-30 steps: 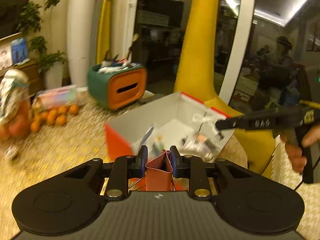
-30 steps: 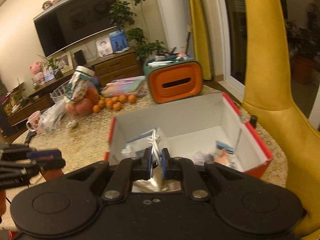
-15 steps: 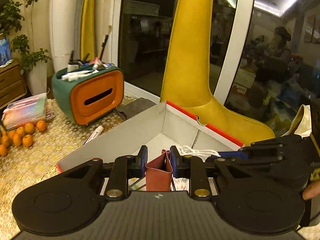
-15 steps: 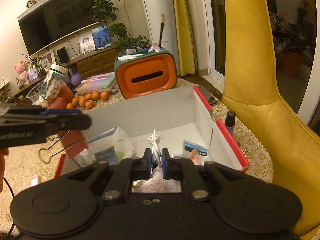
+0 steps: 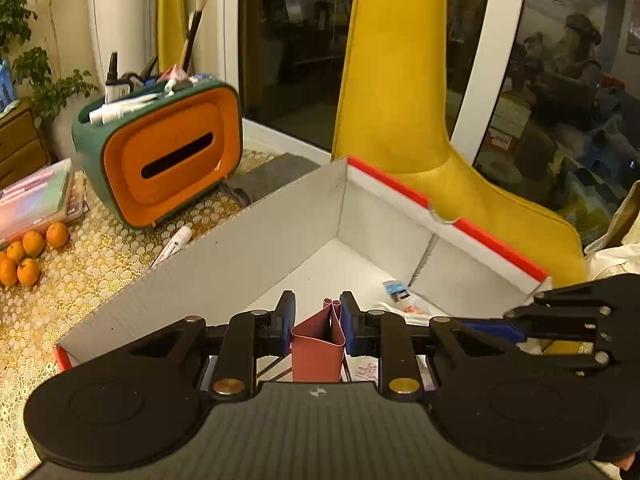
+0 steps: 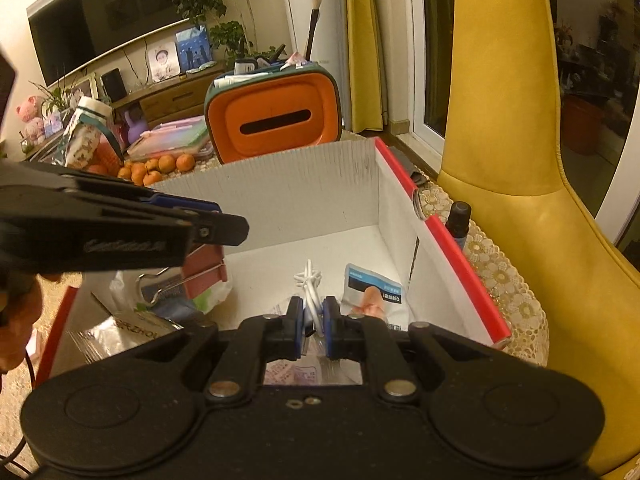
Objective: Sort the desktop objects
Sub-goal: 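Carry the clip into the red box and open the left tool while the right tool drops the cable, then withdraw both tools from the red box back over the table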
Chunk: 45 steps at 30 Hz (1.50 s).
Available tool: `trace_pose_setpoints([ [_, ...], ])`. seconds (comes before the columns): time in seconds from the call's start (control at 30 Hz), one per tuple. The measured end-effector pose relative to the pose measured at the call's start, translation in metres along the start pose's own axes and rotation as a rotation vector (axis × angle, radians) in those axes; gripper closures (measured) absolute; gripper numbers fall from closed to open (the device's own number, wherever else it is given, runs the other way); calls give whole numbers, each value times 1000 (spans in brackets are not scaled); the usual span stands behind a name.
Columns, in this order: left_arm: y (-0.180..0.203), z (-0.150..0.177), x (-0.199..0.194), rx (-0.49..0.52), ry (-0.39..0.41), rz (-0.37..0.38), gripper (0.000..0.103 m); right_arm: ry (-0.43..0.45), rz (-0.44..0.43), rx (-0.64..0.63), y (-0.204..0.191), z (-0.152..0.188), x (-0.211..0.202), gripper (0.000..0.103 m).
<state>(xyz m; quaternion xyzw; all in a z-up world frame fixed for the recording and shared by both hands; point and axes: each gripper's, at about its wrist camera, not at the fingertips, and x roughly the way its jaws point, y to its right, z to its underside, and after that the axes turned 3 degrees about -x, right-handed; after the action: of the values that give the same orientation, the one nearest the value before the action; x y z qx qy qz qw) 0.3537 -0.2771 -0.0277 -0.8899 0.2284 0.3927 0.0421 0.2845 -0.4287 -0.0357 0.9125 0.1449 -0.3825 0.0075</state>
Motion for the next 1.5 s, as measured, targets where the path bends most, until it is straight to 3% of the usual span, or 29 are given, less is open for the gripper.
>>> trace_pose_setpoints([
  [0.17, -7, 3, 17, -10, -63, -16, 80, -11, 2, -47, -5, 2, 3, 93],
  [0.3, -7, 7, 24, -10, -111, -14, 80, -11, -5, -46, -7, 0, 3, 83],
  [0.57, -7, 6, 9, -11, -69, -16, 74, 7, -17, -42, -10, 1, -6, 68],
  [0.93, -6, 6, -36, -24, 1, 19, 74, 24, -33, -33, -20, -1, -30, 65],
  [1.23, -18, 16, -90, -56, 55, 32, 74, 40, -62, -68, -52, -4, -55, 64],
  [1.5, -43, 32, -145, -87, 102, 19, 74, 82, -90, -140, -95, -4, -90, 48],
])
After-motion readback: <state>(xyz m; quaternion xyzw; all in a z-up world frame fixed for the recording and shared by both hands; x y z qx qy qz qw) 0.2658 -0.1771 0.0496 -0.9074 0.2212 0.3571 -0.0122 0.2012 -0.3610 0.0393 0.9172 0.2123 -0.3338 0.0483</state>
